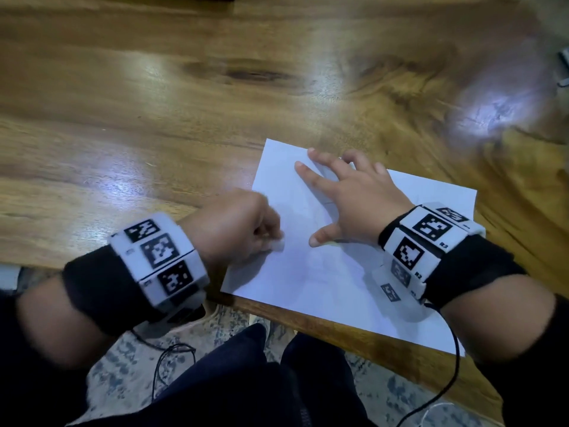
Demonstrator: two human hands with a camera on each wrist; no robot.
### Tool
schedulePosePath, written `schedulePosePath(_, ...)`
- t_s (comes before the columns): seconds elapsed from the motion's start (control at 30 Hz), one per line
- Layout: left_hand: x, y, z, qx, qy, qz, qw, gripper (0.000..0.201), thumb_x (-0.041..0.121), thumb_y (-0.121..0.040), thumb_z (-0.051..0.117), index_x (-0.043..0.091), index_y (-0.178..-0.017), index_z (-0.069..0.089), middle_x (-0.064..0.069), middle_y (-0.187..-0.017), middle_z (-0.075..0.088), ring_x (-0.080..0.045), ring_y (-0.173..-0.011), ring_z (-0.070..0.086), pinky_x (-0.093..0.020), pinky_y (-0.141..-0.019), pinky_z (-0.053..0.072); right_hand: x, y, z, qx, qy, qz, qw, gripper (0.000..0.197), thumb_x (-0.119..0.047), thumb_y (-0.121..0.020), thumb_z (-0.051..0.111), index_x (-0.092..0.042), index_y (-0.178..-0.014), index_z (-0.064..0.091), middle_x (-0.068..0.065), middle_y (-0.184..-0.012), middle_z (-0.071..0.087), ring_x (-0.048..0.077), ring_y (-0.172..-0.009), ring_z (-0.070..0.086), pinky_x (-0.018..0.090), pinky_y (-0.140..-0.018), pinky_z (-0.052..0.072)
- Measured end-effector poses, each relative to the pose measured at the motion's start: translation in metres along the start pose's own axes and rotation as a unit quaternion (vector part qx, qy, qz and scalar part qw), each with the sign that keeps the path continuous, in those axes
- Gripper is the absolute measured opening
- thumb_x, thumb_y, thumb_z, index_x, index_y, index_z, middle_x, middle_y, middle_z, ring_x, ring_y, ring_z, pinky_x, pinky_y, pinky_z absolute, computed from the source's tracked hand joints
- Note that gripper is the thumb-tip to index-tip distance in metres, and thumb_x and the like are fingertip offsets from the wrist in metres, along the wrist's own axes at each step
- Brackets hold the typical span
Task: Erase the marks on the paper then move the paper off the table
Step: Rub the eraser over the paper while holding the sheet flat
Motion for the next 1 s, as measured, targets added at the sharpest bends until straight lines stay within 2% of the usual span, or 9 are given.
schedulePosePath(0.1,-0.008,0.013,0.005,-0.106,0.02,-0.022,0.994,0.015,0.024,-0.067,0.075,0.023,-0.082,0.073,0.003,-0.086,0.073,-0.012,-0.081,0.065,-0.025,-0.076,0.051,-0.001,0.001,0.001,0.003,-0.004,0.0,1.0,0.108,-0.072,-0.068,0.062,-0.042,-0.148,-0.005,-0.016,-0.156,-0.008,0.025,-0.136,0.009,0.037,-0.105,0.018)
schedulePosePath(0.23,-0.013,-0.004,-0.023,0.101,0.092,-0.055,0.989,0.016,0.027,-0.071,0.073,0.018,-0.085,0.071,-0.001,-0.075,0.069,-0.014,-0.065,0.058,-0.009,-0.056,0.038,-0.001,0.0,0.001,0.002,-0.002,0.001,1.0,0.109,-0.072,-0.067,0.061,-0.042,-0.148,-0.005,-0.016,-0.156,-0.008,0.026,-0.137,0.009,0.038,-0.106,0.019)
schedulePosePath(0.33,-0.007,-0.008,-0.02,0.128,0.035,-0.03,0.991,0.018,0.028,-0.075,0.07,0.015,-0.087,0.07,-0.004,-0.078,0.069,-0.016,-0.071,0.057,-0.015,-0.058,0.038,0.0,0.0,0.0,-0.002,0.003,0.004,1.0,0.109,-0.073,-0.067,0.06,-0.042,-0.147,-0.007,-0.016,-0.156,-0.01,0.026,-0.137,0.008,0.038,-0.107,0.018)
schedulePosePath(0.37,-0.007,-0.005,-0.016,0.116,0.021,-0.022,0.993,0.017,0.028,-0.076,0.069,0.015,-0.086,0.071,-0.005,-0.081,0.07,-0.018,-0.074,0.059,-0.022,-0.061,0.039,0.0,0.0,0.0,-0.003,0.002,0.005,1.0,0.109,-0.073,-0.067,0.06,-0.042,-0.147,-0.007,-0.016,-0.156,-0.01,0.025,-0.137,0.007,0.038,-0.106,0.018)
schedulePosePath(0.57,-0.015,0.028,0.009,-0.099,0.01,-0.014,0.995,0.014,0.022,-0.07,0.073,0.019,-0.084,0.072,0.0,-0.087,0.072,-0.015,-0.084,0.065,-0.023,-0.073,0.049,-0.001,0.001,-0.001,-0.005,-0.006,0.007,1.0,0.109,-0.071,-0.068,0.062,-0.042,-0.147,-0.007,-0.017,-0.156,-0.01,0.024,-0.137,0.007,0.037,-0.107,0.017)
schedulePosePath(0.67,-0.011,0.007,-0.009,0.009,0.022,-0.026,0.999,0.017,0.029,-0.072,0.072,0.02,-0.087,0.072,0.002,-0.079,0.069,-0.013,-0.078,0.062,-0.015,-0.063,0.04,-0.001,0.001,-0.001,-0.004,-0.003,0.007,1.0,0.109,-0.072,-0.068,0.061,-0.042,-0.147,-0.007,-0.017,-0.156,-0.01,0.024,-0.136,0.007,0.038,-0.107,0.018)
schedulePosePath(0.77,-0.007,-0.004,-0.017,0.118,-0.002,0.009,0.993,0.016,0.028,-0.076,0.069,0.015,-0.083,0.071,-0.003,-0.077,0.068,-0.021,-0.075,0.061,-0.026,-0.065,0.045,-0.001,0.001,0.0,-0.005,-0.003,0.005,1.0,0.11,-0.073,-0.067,0.061,-0.042,-0.147,-0.008,-0.017,-0.156,-0.011,0.024,-0.136,0.008,0.037,-0.106,0.018)
schedulePosePath(0.93,-0.007,0.029,0.015,-0.095,0.016,0.03,0.995,0.01,0.026,-0.073,0.071,0.019,-0.081,0.072,0.0,-0.083,0.065,-0.016,-0.08,0.062,-0.025,-0.071,0.048,-0.001,0.001,-0.001,-0.001,-0.004,0.003,1.0,0.109,-0.07,-0.068,0.062,-0.042,-0.147,-0.006,-0.017,-0.156,-0.011,0.025,-0.136,0.009,0.038,-0.105,0.019)
schedulePosePath(1.0,-0.004,0.024,0.011,-0.091,0.022,0.025,0.995,0.013,0.027,-0.072,0.072,0.021,-0.083,0.072,0.003,-0.082,0.067,-0.013,-0.081,0.063,-0.024,-0.071,0.047,-0.001,0.001,-0.001,-0.001,-0.002,0.002,1.0,0.109,-0.07,-0.068,0.062,-0.041,-0.148,-0.007,-0.016,-0.156,-0.011,0.025,-0.136,0.01,0.038,-0.104,0.02)
Point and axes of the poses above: each hand's wrist, its own y-axis away from the middle knuckle, its own z-axis out of the palm, x = y × z, the point moved 3 cm from there along -y, towards the middle knuckle
